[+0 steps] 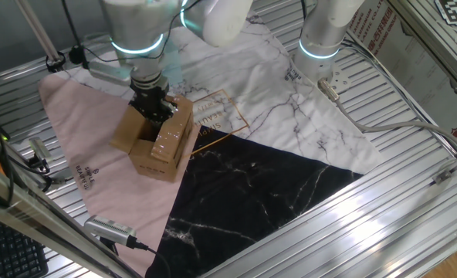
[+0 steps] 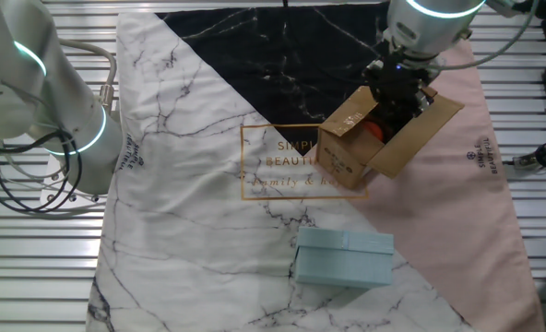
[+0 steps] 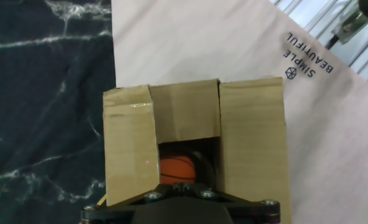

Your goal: Cover the box

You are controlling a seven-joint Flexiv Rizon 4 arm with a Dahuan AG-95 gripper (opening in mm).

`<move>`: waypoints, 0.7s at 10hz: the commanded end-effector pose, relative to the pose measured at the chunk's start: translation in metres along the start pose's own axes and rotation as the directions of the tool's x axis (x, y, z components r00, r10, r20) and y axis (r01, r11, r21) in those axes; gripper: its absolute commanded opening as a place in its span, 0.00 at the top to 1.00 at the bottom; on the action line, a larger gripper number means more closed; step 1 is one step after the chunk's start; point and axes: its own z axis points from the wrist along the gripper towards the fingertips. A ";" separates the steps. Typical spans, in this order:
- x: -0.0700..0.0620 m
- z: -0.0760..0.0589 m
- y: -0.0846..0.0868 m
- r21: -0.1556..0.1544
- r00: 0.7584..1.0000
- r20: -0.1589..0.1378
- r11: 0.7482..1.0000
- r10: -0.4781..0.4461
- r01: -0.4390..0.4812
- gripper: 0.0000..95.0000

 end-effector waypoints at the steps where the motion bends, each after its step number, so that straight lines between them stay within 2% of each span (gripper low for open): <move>1: -0.002 -0.014 -0.008 -0.019 1.000 -0.002 1.000 -0.013 0.013 1.00; 4: -0.002 -0.035 -0.018 -0.014 1.000 -0.002 1.000 -0.006 0.006 1.00; 7: -0.008 -0.042 -0.023 -0.013 1.000 0.000 1.000 0.007 -0.007 1.00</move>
